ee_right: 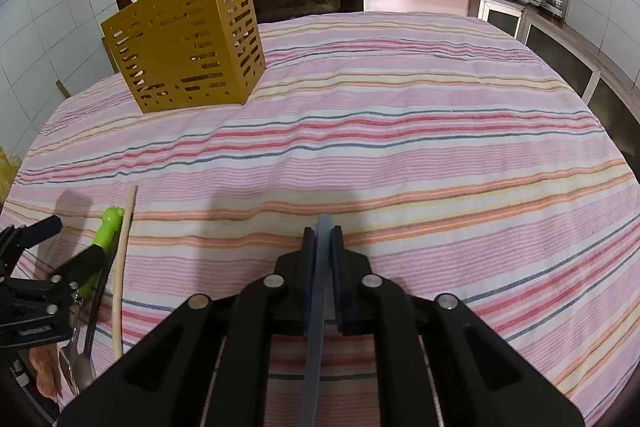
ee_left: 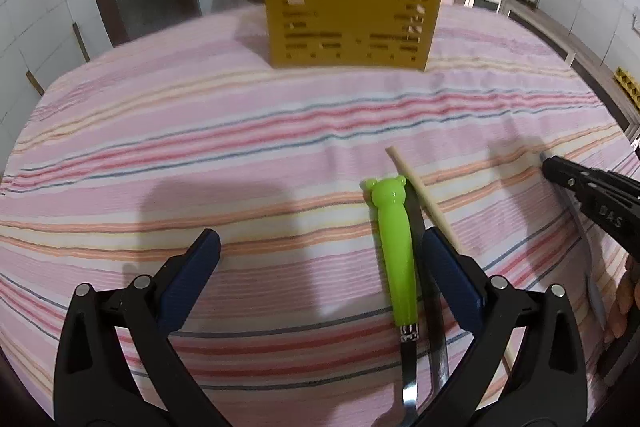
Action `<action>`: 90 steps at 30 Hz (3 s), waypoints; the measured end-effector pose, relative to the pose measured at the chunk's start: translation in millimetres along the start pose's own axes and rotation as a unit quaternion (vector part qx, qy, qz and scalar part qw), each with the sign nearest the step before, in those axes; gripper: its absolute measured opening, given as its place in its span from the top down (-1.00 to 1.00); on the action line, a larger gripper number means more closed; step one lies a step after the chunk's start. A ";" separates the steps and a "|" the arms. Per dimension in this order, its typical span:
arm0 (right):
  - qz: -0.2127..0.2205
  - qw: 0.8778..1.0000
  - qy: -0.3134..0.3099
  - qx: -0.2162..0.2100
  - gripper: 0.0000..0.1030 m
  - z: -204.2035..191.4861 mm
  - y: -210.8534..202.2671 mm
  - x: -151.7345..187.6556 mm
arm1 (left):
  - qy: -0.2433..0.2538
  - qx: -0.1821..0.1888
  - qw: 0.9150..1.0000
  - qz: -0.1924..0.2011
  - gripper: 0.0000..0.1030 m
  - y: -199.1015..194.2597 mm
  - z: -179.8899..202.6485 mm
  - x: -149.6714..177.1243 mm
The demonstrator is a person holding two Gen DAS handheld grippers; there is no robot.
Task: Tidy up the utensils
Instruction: 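Lower the left gripper and close it on the green frog-handled fork while the right holds the spoon, then carry the green fork with the left tool to the yellow holder while the right carries the spoon there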
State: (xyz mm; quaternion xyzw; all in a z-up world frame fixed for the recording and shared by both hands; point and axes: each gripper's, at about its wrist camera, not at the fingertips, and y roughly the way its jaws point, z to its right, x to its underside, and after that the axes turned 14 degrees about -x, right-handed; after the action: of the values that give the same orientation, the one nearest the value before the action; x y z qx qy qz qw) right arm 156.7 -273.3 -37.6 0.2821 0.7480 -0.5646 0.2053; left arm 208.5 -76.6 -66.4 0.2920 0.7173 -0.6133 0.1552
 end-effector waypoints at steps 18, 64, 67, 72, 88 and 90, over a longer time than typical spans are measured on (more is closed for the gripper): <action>-0.011 1.000 -0.007 0.007 0.84 -4.7 0.5 1.3 | 0.003 -0.006 1.000 -0.010 0.15 4.3 4.2 -8.9; 0.213 0.976 -0.030 -0.040 0.86 -46.0 -92.7 -8.3 | -0.104 -0.039 0.966 0.234 0.73 -129.4 -75.9 -14.4; 0.218 0.975 -0.033 -0.039 0.86 -47.8 -95.4 -6.2 | -0.109 -0.037 0.964 0.240 0.73 -131.6 -78.3 -14.8; 0.221 0.974 -0.041 -0.037 0.86 -51.6 -98.0 -5.5 | -0.120 -0.035 0.960 0.250 0.73 -136.6 -85.8 -14.4; 0.231 0.971 -0.054 -0.031 0.86 -60.8 -103.4 -13.1 | -0.134 -0.028 0.952 0.274 0.73 -143.1 -106.8 -20.2; 0.231 0.971 -0.056 -0.031 0.86 -62.6 -102.9 -13.6 | -0.136 -0.028 0.951 0.275 0.73 -142.7 -107.8 -22.1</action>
State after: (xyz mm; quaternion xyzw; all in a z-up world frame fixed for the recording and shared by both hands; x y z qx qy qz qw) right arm 100.4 -236.7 63.3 0.4088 0.6667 -0.4933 0.3809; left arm 153.4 12.0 80.6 0.3874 0.5977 -0.5605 0.4224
